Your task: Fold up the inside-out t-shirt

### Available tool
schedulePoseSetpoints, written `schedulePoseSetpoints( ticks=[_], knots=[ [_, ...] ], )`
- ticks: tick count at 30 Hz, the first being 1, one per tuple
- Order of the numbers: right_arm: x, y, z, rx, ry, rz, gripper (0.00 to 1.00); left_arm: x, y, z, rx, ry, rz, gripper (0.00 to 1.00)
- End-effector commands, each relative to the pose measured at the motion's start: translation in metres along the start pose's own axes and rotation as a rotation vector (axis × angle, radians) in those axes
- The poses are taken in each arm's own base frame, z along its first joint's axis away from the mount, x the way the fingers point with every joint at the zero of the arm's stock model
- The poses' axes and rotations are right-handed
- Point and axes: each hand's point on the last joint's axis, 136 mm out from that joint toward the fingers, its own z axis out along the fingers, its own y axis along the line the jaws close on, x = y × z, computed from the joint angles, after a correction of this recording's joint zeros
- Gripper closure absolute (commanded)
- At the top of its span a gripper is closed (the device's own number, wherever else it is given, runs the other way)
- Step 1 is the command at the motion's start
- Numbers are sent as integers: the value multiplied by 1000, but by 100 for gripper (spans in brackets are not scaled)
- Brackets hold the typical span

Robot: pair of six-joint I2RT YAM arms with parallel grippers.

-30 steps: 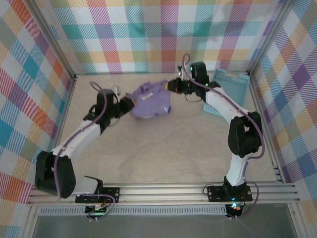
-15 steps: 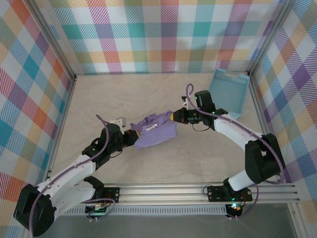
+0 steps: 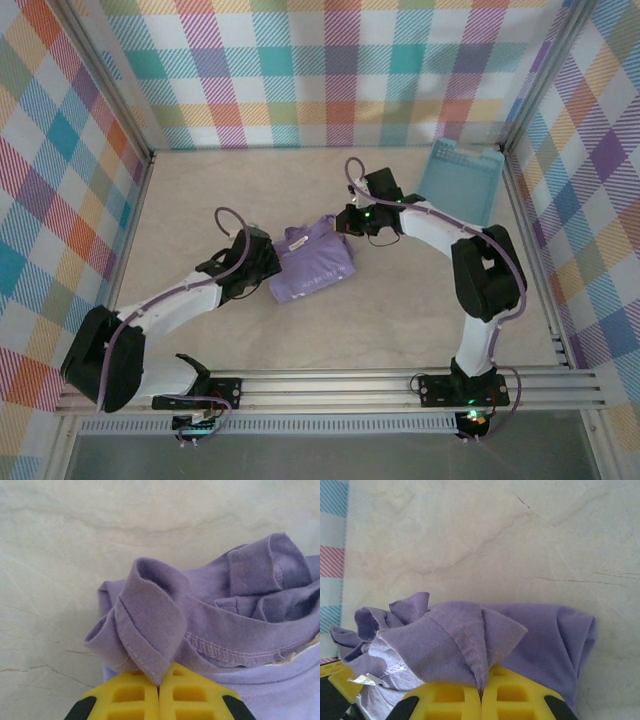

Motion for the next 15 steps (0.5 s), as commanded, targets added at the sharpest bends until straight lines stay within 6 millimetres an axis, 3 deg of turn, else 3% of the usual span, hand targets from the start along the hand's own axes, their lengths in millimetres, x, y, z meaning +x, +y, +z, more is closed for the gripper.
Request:
schedulePoseSetpoints(
  ticks=[1, 6, 9, 12, 15],
  knots=[
    [-8, -12, 3, 90, -10, -24, 100, -9, 16, 7, -102, -18, -12, 95],
    [-10, -24, 19, 154, 14, -32, 100, -5, 25, 29, -158, 23, -18, 91],
    [-6, -31, 29, 175, 35, -31, 100, -1, 27, 38, -174, 54, -19, 83],
    [-8, -29, 26, 182, 43, -43, 81, -4, 33, 33, -215, 45, -29, 66],
    [-15, -22, 4, 229, 13, -77, 60, -16, 38, 12, -253, 11, -25, 52]
  ],
)
